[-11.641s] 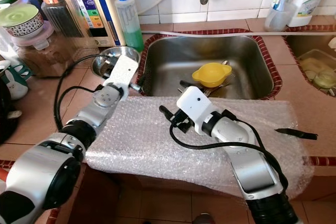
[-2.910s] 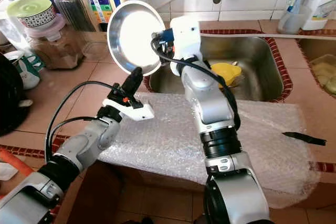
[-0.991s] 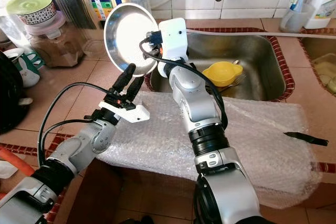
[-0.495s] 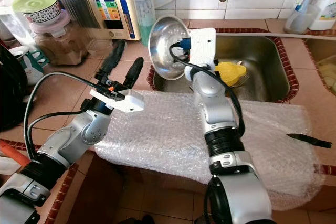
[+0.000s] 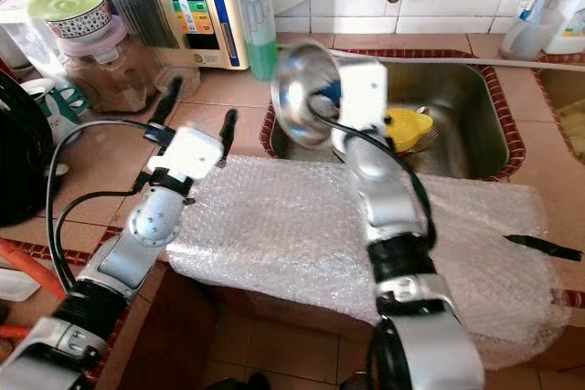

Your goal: Kitchen organization

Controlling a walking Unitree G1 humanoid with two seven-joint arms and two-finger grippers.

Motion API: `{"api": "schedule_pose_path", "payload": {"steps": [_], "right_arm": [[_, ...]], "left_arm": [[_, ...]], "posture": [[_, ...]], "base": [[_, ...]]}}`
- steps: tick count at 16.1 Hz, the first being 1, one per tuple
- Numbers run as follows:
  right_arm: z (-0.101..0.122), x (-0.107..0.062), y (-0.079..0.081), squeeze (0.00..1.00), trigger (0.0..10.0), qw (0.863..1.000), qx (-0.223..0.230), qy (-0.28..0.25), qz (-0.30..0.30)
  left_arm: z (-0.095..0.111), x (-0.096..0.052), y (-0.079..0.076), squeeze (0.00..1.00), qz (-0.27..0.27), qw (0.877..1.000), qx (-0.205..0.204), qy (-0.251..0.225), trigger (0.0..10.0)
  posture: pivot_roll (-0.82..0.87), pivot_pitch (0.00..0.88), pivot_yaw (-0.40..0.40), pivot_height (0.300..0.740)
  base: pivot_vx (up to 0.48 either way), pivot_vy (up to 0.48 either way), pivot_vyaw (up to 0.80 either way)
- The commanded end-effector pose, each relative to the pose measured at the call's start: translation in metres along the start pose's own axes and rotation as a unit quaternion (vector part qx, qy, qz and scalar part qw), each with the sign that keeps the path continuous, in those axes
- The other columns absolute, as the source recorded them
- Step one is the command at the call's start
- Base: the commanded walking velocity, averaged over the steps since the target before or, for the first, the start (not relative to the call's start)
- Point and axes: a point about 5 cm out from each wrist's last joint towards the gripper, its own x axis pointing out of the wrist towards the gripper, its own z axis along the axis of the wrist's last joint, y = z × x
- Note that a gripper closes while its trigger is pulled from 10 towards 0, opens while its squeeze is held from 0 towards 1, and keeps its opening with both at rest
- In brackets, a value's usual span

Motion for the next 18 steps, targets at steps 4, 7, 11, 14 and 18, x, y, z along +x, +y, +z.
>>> {"api": "schedule_pose_path", "payload": {"steps": [4, 7, 11, 14, 18], "right_arm": [[-0.001, -0.004, -0.025, 0.0, 0.0, 0.999, -0.024, -0.01, -0.045], [-0.013, -0.008, -0.048, 0.0, 0.0, 0.996, -0.022, 0.012, -0.091], [-0.026, -0.011, -0.074, 0.0, 0.0, 0.987, 0.017, 0.047, -0.153], [-0.035, -0.014, -0.087, 0.0, 0.0, 0.978, 0.054, 0.07, -0.19], [-0.044, -0.015, -0.095, 0.0, 10.0, 0.969, 0.092, 0.093, -0.211]], "left_arm": [[-0.007, -0.002, 0.006, 1.0, -0.01, 0.995, -0.088, 0.054, 10.0], [-0.001, 0.0, -0.009, 1.0, -0.058, 0.977, -0.193, 0.076, 10.0], [0.006, 0.001, -0.016, 1.0, -0.097, 0.969, -0.214, 0.075, 10.0], [0.009, -0.001, -0.019, 1.0, -0.113, 0.964, -0.23, 0.077, 10.0], [0.01, -0.013, -0.035, 1.0, -0.169, 0.948, -0.253, 0.094, 10.0]], "posture": [[-0.31, 0.119, 0.141, 0.74], [-0.31, 0.12, 0.145, 0.74], [-0.31, 0.116, 0.151, 0.74], [-0.31, 0.113, 0.154, 0.74], [-0.3, 0.109, 0.157, 0.74]], "base": [[0.0, 0.0, 0.0], [0.0, 0.0, 0.0], [0.0, 0.0, 0.0], [0.0, 0.0, 0.0], [0.0, 0.0, 0.0]]}}
